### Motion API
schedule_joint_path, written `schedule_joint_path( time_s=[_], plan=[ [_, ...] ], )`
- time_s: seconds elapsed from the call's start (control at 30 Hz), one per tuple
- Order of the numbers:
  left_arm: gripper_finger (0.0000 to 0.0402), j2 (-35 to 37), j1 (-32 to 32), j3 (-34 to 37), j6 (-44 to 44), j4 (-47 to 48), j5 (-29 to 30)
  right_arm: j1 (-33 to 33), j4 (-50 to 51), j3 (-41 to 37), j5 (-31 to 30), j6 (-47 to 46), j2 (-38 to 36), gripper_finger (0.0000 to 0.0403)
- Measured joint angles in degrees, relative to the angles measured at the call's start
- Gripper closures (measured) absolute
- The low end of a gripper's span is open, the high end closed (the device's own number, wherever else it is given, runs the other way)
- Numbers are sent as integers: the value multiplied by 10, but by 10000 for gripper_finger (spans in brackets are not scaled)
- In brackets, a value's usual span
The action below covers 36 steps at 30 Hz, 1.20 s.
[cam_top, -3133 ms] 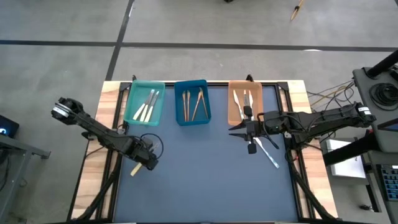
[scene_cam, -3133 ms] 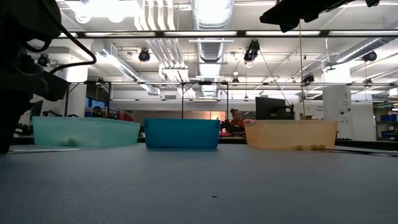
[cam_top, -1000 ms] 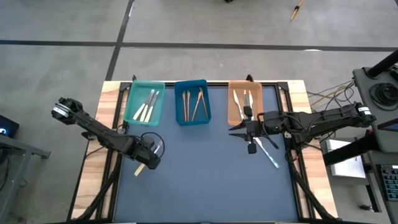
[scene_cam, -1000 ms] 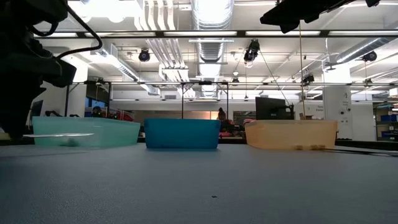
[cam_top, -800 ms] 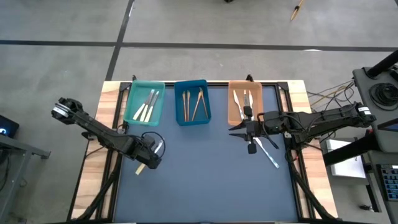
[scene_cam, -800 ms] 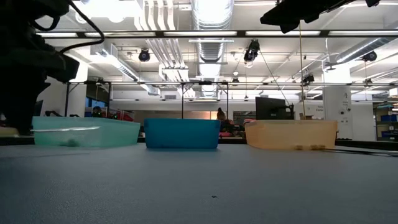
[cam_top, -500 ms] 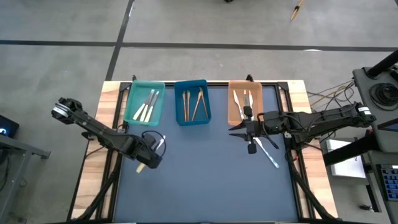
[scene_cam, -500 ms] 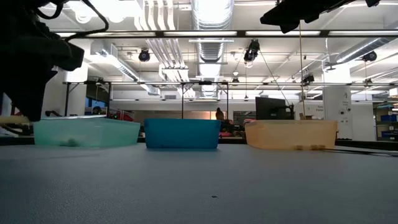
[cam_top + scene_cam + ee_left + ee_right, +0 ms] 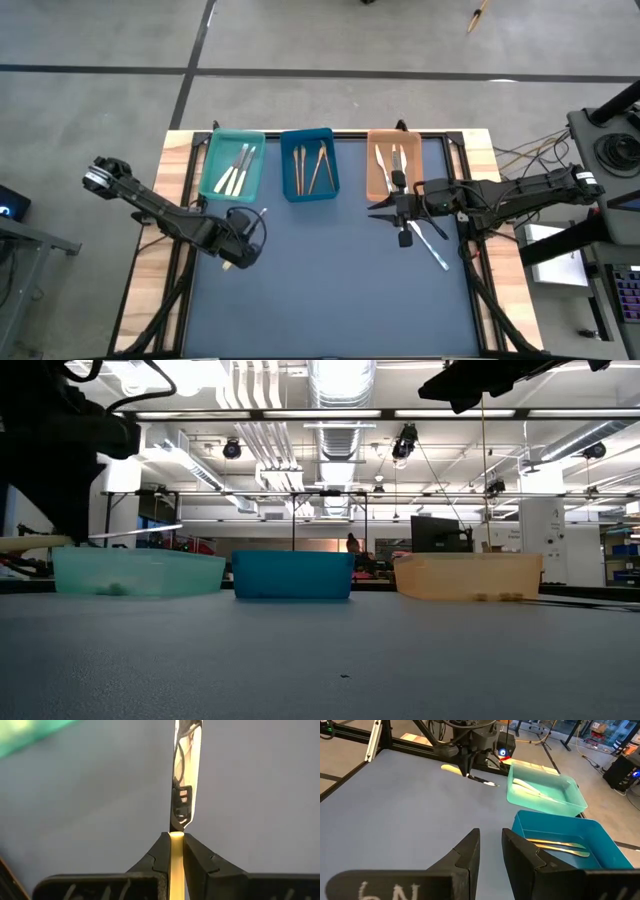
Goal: Sort silverware by color (type)
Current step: Put the yellow knife into the green bin
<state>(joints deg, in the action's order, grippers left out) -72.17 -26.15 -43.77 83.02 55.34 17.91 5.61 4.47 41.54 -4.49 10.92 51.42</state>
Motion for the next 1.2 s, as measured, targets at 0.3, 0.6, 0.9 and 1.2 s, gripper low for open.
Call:
schedule_joint_path(
  time_s=[0.3,0.6,0.9,1.2],
  plan=[
    [391,1,0,-15,10,26,61,0,0,0,0,0,0,330],
    [391,11,1,-47,17,59,112,0,0,0,0,0,0,330],
    [391,48,14,-78,7,111,164,0,0,0,0,0,0,330],
    [391,88,58,-78,-48,112,199,0,0,0,0,2,0,330]
  ],
)
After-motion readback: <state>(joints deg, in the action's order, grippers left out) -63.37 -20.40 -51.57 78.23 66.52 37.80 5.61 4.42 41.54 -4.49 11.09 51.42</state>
